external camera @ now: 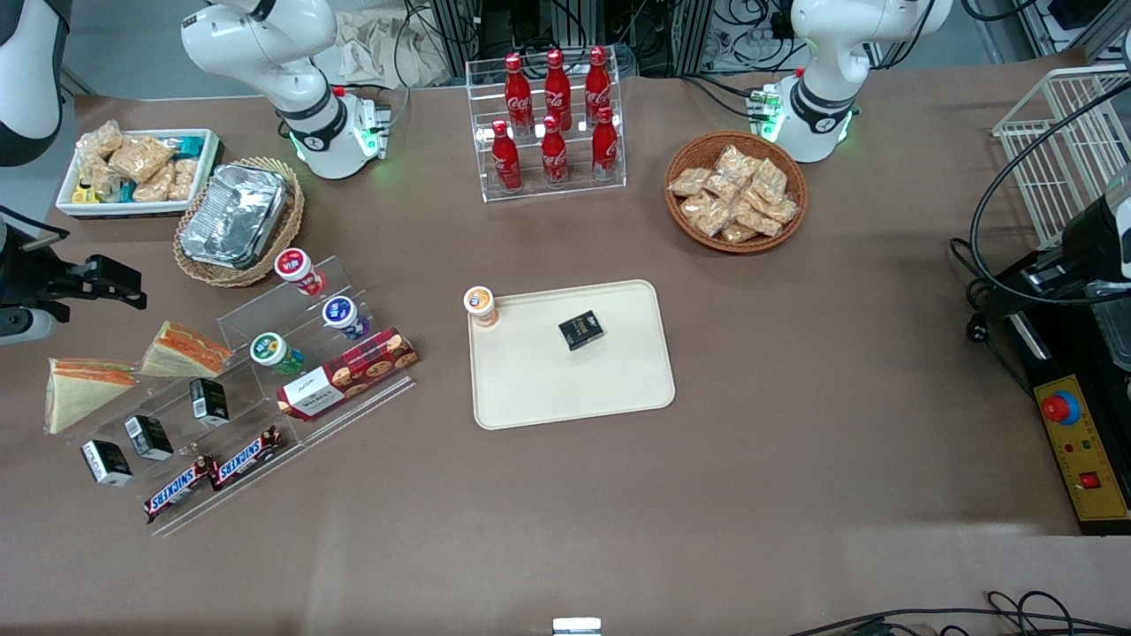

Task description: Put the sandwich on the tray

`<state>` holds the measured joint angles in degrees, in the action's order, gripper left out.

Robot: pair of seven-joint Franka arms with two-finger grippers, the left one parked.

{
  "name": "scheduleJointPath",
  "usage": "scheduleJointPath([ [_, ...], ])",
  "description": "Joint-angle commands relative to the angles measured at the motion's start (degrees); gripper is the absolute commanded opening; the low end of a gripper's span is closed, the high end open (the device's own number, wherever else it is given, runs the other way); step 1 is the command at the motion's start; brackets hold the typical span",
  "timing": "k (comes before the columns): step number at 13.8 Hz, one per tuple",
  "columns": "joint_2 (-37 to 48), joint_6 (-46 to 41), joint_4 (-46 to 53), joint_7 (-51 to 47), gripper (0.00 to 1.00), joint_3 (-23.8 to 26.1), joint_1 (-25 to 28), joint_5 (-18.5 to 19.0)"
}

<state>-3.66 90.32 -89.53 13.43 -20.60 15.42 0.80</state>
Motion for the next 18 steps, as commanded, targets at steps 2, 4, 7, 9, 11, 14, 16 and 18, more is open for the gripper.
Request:
scheduleJointPath([
  [2, 0.5, 0.5, -0.3, -0.2, 0.99, -0.1, -0.1, -0.5],
  [4, 0.6, 0.0, -0.3, -0.2, 0.99, -0.1, -0.1, -0.5],
  [7, 0.3, -0.3, -0.2, 0.1, 0.99, 0.1, 0.6, 1.3],
  [9, 0.1, 0.1, -0.2, 0.5, 0.99, 0.6, 1.4, 4.6],
  [11, 0.3, -0.6, 0.6, -0.3, 0.99, 0.7, 3.7, 4.7],
  [14, 0.8, -4.5, 0.5, -0.3, 0.99, 0.4, 3.7, 1.8],
  [16, 1.3, -5.1, 0.0, 6.1, 0.99, 0.2, 3.6, 1.8],
  [18, 1.9, -4.0, -1.3, 18.2, 0.99, -0.7, 3.4, 1.8],
])
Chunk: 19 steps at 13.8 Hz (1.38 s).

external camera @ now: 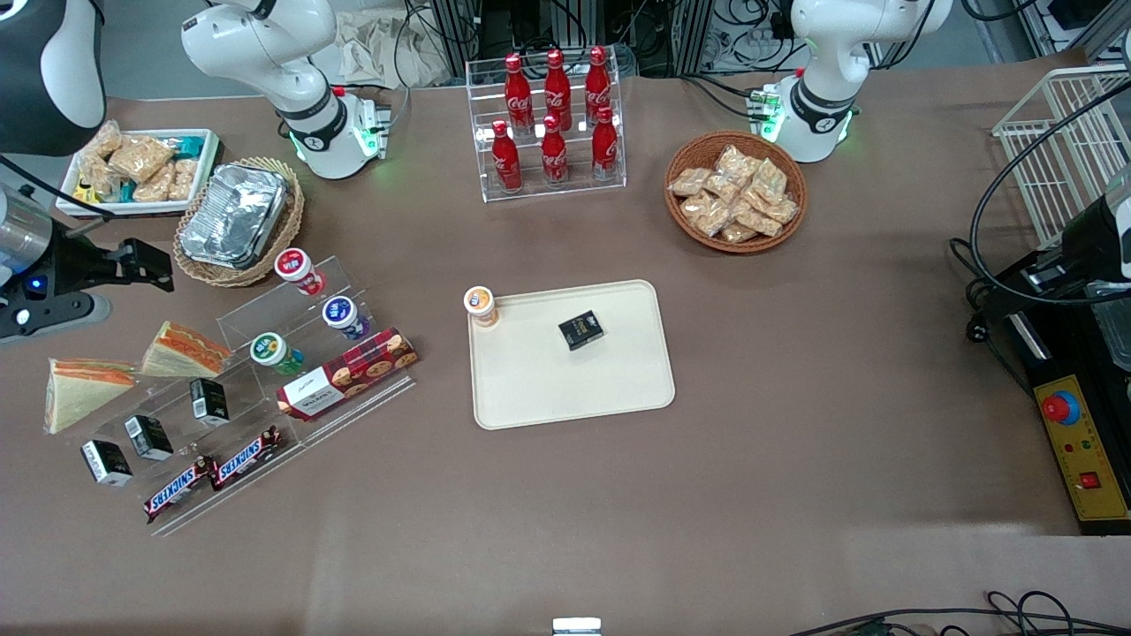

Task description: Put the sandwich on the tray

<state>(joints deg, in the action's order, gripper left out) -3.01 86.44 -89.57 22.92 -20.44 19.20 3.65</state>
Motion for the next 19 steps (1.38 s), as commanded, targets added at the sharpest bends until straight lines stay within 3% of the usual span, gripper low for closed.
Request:
scheduleJointPath([
  [1, 1.3, 0.5, -1.8, 13.4, 0.99, -1.8, -1.3, -1.0],
  [5, 2.0, 8.1, -7.7, 44.6, 0.99, -2.2, -8.5, -1.0],
  [7, 0.6, 10.5, -8.7, 55.8, 0.99, -2.2, -10.8, -1.9],
  [14, -5.4, 15.3, -8.7, 79.8, 0.99, -2.2, -16.5, -5.0],
  [19, -7.5, 15.6, -8.5, 90.2, 0.99, -2.3, -18.8, -5.1],
])
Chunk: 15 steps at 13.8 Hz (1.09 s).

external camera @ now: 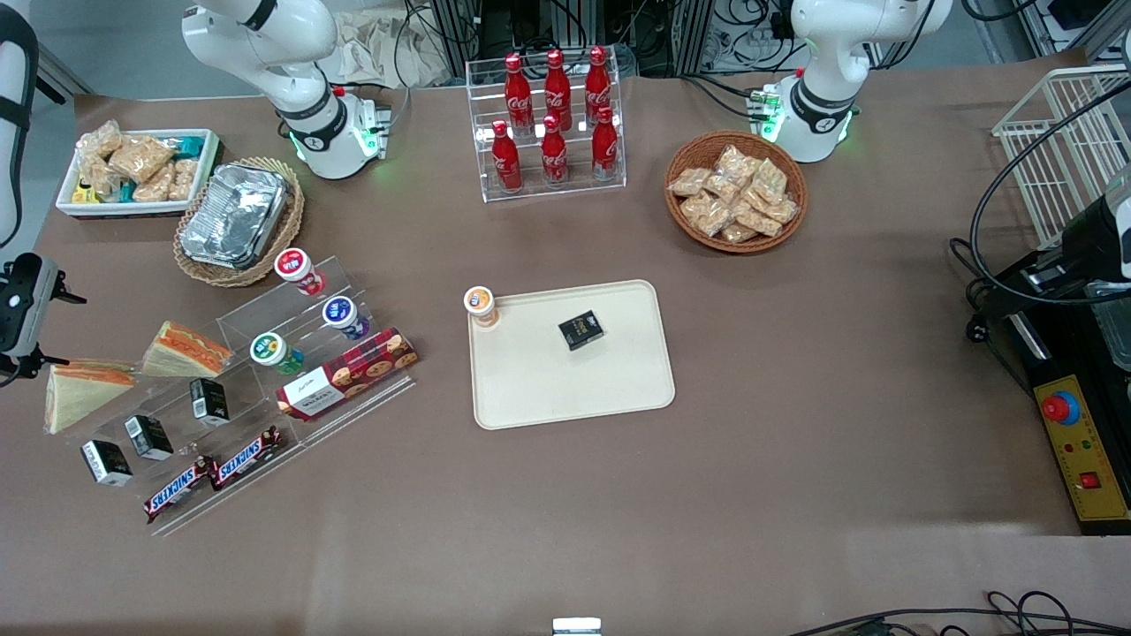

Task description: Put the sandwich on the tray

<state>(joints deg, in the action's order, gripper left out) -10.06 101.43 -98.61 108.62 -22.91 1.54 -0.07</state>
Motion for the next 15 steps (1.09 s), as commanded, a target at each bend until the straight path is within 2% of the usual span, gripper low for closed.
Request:
scheduleJointPath([
  [1, -0.8, 1.5, 0.7, 8.4, 0.99, 0.2, -1.2, -1.5],
  [3, -2.0, 2.7, 0.8, 14.0, 0.99, 0.2, -1.8, -1.5],
  [5, -2.3, 3.8, 0.8, 15.1, 0.99, 0.2, -3.0, -2.1],
  [7, -2.5, 3.9, 1.8, 15.5, 0.99, 0.2, -3.0, -5.6],
  [9, -4.3, 4.0, 2.9, 18.4, 0.99, 0.2, -3.0, -5.6],
  [12, -6.6, 9.4, 2.9, 27.5, 0.99, 0.2, -3.4, -6.2],
  [15, -8.2, 9.7, 2.9, 30.6, 0.99, 0.2, -5.3, -6.2],
])
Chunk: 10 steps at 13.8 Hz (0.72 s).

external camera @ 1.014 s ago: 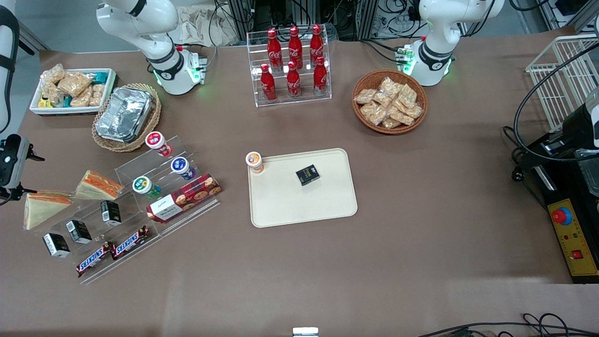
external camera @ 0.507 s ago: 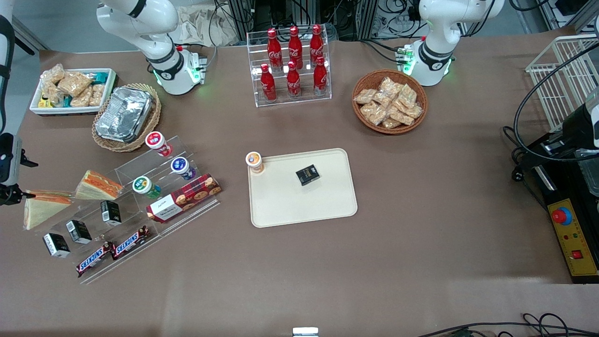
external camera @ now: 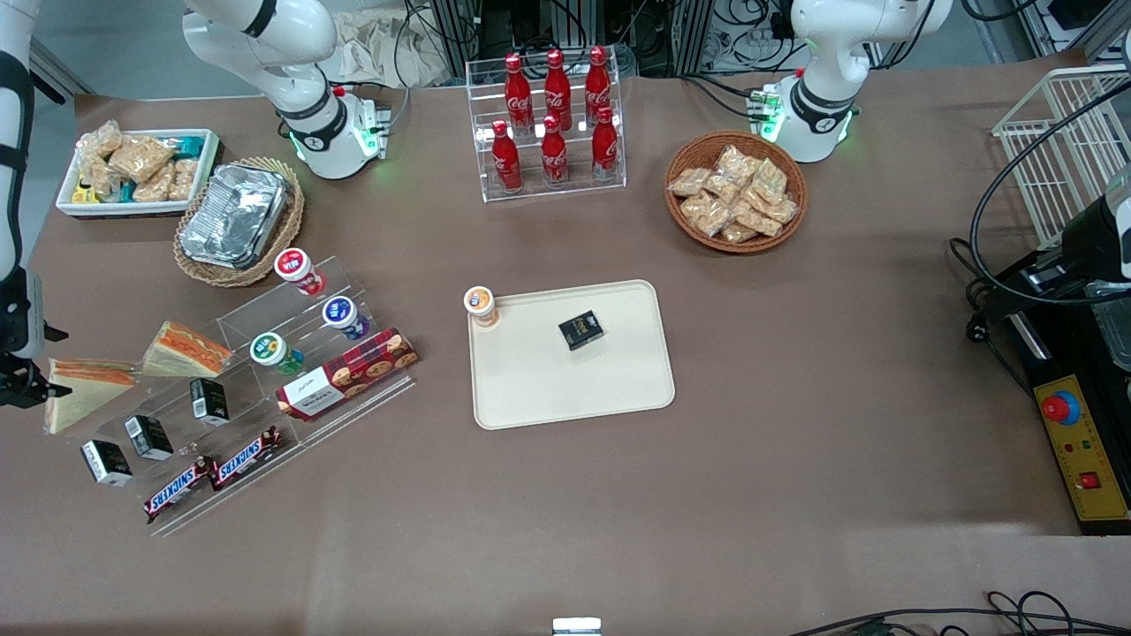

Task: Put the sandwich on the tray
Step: 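Close the right gripper on the wrapped orange sandwich half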

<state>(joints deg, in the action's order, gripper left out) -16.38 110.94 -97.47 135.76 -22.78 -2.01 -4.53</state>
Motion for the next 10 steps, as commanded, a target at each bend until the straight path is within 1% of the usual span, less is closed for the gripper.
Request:
scheduleJointPath([
  [1, -2.1, 0.1, 1.7, 4.2, 0.99, 0.1, -2.3, -1.7],
  [5, -3.4, 2.4, 1.3, 9.8, 0.98, 0.2, -2.8, -1.8],
  [8, -6.2, 6.3, 1.2, 10.1, 0.98, 0.3, -2.9, -3.1],
  [9, -7.5, 7.6, 1.2, 11.1, 0.92, 0.3, -3.3, -4.6],
  [10, -8.4, 8.2, 1.2, 12.8, 0.77, 0.3, -3.6, -6.3],
])
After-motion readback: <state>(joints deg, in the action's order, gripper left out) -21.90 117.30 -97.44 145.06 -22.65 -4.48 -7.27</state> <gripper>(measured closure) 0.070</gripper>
